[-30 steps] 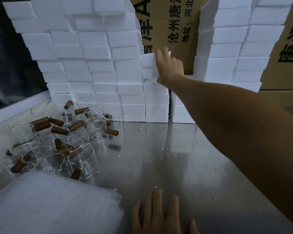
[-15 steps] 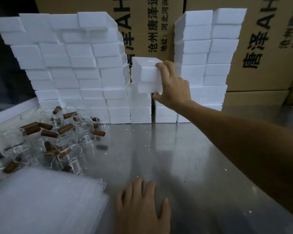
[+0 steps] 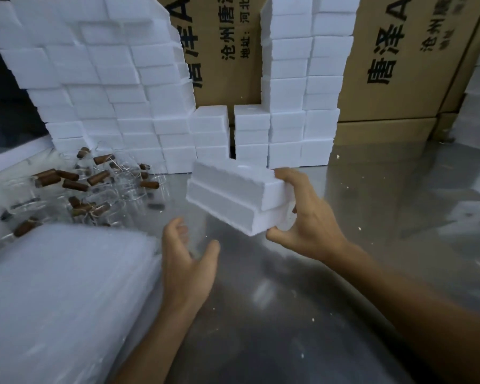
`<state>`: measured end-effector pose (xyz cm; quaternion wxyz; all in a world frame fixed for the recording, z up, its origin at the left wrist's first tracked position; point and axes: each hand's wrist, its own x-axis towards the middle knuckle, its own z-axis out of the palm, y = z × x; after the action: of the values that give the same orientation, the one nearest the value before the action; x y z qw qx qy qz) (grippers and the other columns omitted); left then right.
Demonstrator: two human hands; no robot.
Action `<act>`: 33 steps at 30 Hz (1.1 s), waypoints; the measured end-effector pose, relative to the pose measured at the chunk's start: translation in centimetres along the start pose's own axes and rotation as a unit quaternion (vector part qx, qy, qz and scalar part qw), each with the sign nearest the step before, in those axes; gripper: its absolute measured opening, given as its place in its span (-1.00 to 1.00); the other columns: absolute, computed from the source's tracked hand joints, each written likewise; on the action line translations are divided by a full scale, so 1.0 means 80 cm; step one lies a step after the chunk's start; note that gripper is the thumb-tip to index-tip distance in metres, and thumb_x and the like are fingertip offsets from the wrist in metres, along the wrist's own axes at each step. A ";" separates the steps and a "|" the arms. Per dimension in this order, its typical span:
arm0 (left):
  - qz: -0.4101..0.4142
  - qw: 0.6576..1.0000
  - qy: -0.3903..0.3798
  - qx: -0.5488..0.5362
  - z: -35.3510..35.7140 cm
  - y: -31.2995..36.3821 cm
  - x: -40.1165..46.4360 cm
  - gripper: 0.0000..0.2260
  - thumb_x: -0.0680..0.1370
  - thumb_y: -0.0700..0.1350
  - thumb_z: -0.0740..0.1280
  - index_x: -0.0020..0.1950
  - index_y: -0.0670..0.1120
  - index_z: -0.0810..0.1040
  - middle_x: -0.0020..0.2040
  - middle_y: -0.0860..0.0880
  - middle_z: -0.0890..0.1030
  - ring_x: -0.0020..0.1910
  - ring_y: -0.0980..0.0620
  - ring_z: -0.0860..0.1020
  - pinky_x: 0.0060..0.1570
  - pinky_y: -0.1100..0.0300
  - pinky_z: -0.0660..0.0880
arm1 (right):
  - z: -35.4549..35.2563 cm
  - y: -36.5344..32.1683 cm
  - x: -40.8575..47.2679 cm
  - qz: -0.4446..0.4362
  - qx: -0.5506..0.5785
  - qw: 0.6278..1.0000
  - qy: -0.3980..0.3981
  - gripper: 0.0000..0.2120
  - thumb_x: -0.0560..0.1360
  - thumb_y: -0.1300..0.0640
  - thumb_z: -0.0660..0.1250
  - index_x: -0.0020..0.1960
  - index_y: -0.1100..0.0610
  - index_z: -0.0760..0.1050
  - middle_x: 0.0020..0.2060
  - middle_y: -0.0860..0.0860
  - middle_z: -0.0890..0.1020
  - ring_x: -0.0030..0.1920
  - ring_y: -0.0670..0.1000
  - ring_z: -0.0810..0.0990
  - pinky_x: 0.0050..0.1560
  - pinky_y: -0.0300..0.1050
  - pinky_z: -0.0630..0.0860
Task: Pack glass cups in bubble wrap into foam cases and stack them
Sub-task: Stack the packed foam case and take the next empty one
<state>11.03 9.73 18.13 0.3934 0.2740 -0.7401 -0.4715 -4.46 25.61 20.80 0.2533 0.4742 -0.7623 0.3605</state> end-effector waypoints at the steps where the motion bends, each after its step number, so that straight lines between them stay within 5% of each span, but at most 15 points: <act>1: -0.008 0.999 0.012 -0.053 -0.003 0.004 0.000 -0.47 0.41 0.01 0.40 0.34 0.06 0.32 0.26 0.00 0.45 0.23 0.00 0.45 0.18 0.08 0.39 | -0.005 0.000 -0.013 0.016 0.015 1.000 -0.010 -0.17 0.24 0.00 0.52 0.41 0.02 0.20 0.32 -0.07 0.41 0.10 0.04 0.51 -0.13 0.16 0.58; 5: -0.016 0.982 0.044 -0.182 -0.009 0.012 -0.003 -0.43 0.40 0.07 0.27 0.40 -0.03 0.34 0.31 0.02 0.44 0.27 0.10 0.43 0.29 0.04 0.37 | -0.023 -0.001 -0.046 0.056 0.048 0.996 -0.047 -0.11 0.22 0.03 0.58 0.43 -0.01 0.21 0.26 -0.13 0.46 0.08 0.09 0.56 0.06 0.13 0.52; 8: -0.013 0.979 0.041 -0.199 -0.011 0.015 -0.005 -0.44 0.44 0.08 0.26 0.42 -0.06 0.36 0.26 0.07 0.51 0.22 0.20 0.49 0.20 0.22 0.40 | -0.037 -0.005 -0.052 0.044 0.060 0.993 -0.087 -0.08 0.24 0.00 0.60 0.47 -0.01 0.19 0.33 -0.14 0.42 0.22 0.04 0.53 0.17 0.12 0.49; 10: -0.015 0.977 0.042 -0.209 -0.013 0.016 -0.006 -0.53 0.45 0.08 0.26 0.32 -0.07 0.46 0.09 0.13 0.58 0.05 0.27 0.56 0.02 0.32 0.44 | -0.041 -0.010 -0.055 0.024 0.073 0.991 -0.114 -0.06 0.27 -0.03 0.59 0.51 0.00 0.16 0.38 -0.17 0.38 0.33 -0.07 0.46 0.28 0.08 0.44; 13: -0.021 0.980 0.026 -0.195 -0.015 0.016 -0.009 -0.67 0.46 0.09 0.28 0.10 -0.09 0.57 -0.09 0.11 0.64 -0.05 0.10 0.60 -0.07 0.17 0.46 | -0.042 -0.014 -0.055 -0.003 0.050 0.994 -0.094 -0.13 0.29 -0.04 0.57 0.48 0.05 0.25 0.44 -0.07 0.30 0.41 -0.05 0.37 0.36 0.01 0.39; 17: 0.001 0.985 0.049 -0.163 -0.016 0.018 -0.012 -0.74 0.43 0.07 0.33 0.01 -0.04 0.58 -0.11 0.08 0.63 -0.08 0.07 0.58 -0.07 0.16 0.49 | -0.042 -0.016 -0.054 0.001 -0.013 0.999 -0.029 -0.22 0.33 -0.05 0.53 0.47 0.11 0.34 0.12 0.05 0.36 0.06 0.05 0.42 0.11 0.03 0.50; 23: 0.008 0.988 0.076 -0.133 -0.014 0.013 -0.011 -0.94 0.55 -0.01 0.39 -0.03 0.06 0.64 -0.18 0.23 0.67 -0.20 0.30 0.59 -0.26 0.45 0.46 | -0.035 -0.016 -0.054 0.008 0.047 0.999 -0.004 -0.20 0.39 0.18 0.50 0.54 0.17 0.23 0.09 -0.06 0.43 0.01 -0.16 0.40 0.11 -0.44 0.31; 28: 0.018 0.988 0.090 -0.123 -0.012 0.009 -0.008 -0.88 0.54 0.02 0.41 -0.16 0.02 0.60 -0.38 0.26 0.54 -0.37 0.29 0.48 -0.33 0.48 0.38 | -0.031 -0.019 -0.055 0.054 0.118 0.991 -0.012 -0.29 0.38 0.30 0.49 0.47 0.10 0.34 0.16 -0.01 0.55 0.05 -0.06 0.52 0.06 -0.24 0.48; 30: 0.018 0.990 0.084 -0.114 -0.012 0.009 -0.009 -0.86 0.53 0.05 0.42 -0.21 0.08 0.58 -0.40 0.21 0.51 -0.36 0.23 0.45 -0.32 0.42 0.37 | -0.033 -0.022 -0.054 0.081 0.158 0.984 -0.003 -0.31 0.35 0.38 0.34 0.45 0.05 0.38 0.18 -0.02 0.56 0.05 -0.01 0.54 0.02 -0.10 0.54; 33: 0.019 0.992 0.072 -0.099 -0.012 0.007 -0.008 -0.74 0.52 0.03 0.44 -0.35 0.13 0.50 -0.40 0.14 0.40 -0.36 0.16 0.37 -0.29 0.34 0.33 | -0.037 -0.019 -0.055 0.113 0.218 0.969 -0.009 -0.22 0.25 0.34 0.11 0.43 -0.08 0.38 0.02 -0.18 0.61 -0.15 -0.05 0.56 -0.12 -0.18 0.55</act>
<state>12.15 10.01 18.63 0.4796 0.2527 -0.6650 -0.5137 -1.07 29.89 19.92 0.0943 0.4324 -0.7161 0.5397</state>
